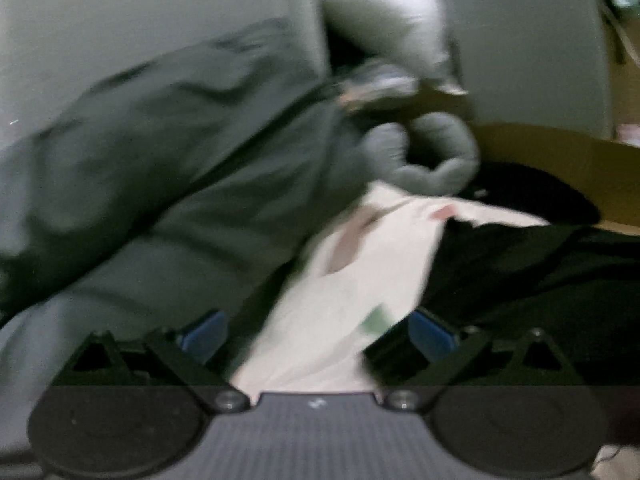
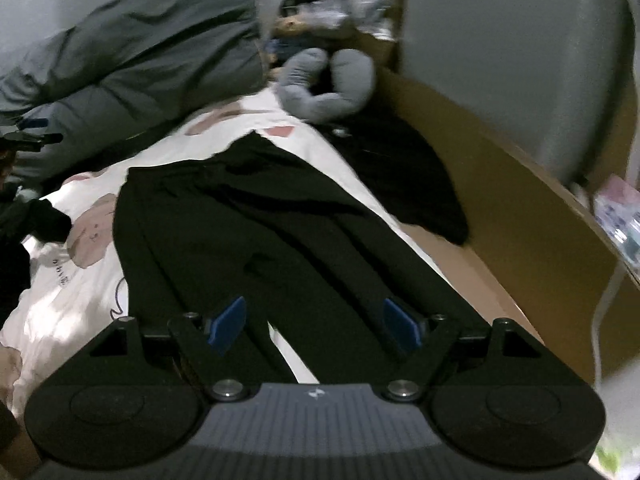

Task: Fold clothes
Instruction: 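Open both grippers and pull back from the laid garment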

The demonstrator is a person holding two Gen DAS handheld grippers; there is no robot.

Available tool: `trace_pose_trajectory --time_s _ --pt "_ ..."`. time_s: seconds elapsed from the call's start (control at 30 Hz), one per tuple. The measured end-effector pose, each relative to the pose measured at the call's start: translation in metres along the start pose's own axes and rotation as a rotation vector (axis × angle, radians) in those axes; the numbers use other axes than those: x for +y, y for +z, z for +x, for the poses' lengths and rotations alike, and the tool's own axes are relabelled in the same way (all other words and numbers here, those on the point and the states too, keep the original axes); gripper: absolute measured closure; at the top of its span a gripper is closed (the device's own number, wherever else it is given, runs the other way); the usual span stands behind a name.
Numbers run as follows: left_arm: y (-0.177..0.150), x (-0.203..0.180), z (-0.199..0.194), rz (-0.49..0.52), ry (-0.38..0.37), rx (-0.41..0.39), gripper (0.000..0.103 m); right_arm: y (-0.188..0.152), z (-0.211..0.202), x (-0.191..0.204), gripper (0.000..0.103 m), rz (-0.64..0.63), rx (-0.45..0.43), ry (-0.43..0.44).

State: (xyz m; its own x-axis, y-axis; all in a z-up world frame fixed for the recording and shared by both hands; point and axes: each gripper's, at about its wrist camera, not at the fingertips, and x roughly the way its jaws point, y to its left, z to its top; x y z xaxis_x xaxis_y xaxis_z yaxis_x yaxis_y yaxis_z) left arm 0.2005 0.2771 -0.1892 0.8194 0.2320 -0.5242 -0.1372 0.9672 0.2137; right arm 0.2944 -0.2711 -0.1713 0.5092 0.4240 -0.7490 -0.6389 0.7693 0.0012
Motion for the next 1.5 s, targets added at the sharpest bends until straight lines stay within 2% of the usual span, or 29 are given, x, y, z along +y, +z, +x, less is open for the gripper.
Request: trace_pose_trajectory --time_s 0.17,0.3,0.4,0.63,0.7,0.87,1.0,1.1,1.27,1.37,1.5 --pt "0.034 -0.044 0.010 0.004 -0.114 -0.031 0.002 -0.030 -0.051 0.006 0.022 0.001 -0.022 -0.047" --pt "0.060 -0.076 -0.013 0.031 -0.177 -0.075 0.000 -0.049 -0.102 0.011 0.017 0.120 -0.023 -0.112" --pt "0.083 -0.092 -0.031 0.037 -0.233 -0.087 0.000 -0.048 -0.125 0.013 0.015 0.178 -0.033 -0.131" --pt "0.127 -0.113 -0.078 -0.031 -0.332 -0.040 0.000 -0.025 -0.153 0.010 0.014 0.363 0.028 -0.158" --pt "0.135 -0.117 -0.089 -0.032 -0.336 -0.031 0.000 -0.023 -0.154 0.013 0.014 0.380 0.062 -0.155" --pt "0.159 -0.136 -0.120 -0.033 -0.280 0.007 0.000 -0.021 -0.155 0.029 0.013 0.428 0.148 -0.154" --pt "0.171 -0.156 -0.137 -0.012 -0.323 0.002 0.000 -0.020 -0.162 0.047 0.014 0.393 0.159 -0.118" --pt "0.192 -0.173 -0.147 -0.016 -0.354 0.011 0.000 -0.012 -0.172 0.046 0.014 0.422 0.162 -0.123" --pt "0.253 -0.186 -0.177 -0.100 -0.339 0.081 0.000 0.024 -0.216 0.044 0.014 0.468 0.159 -0.125" --pt "0.289 -0.190 -0.205 -0.157 -0.250 0.156 0.000 0.043 -0.244 0.046 0.015 0.455 0.212 -0.160" --pt "0.320 -0.196 -0.242 -0.192 -0.189 0.293 0.000 0.073 -0.311 0.045 0.015 0.443 0.309 -0.177"
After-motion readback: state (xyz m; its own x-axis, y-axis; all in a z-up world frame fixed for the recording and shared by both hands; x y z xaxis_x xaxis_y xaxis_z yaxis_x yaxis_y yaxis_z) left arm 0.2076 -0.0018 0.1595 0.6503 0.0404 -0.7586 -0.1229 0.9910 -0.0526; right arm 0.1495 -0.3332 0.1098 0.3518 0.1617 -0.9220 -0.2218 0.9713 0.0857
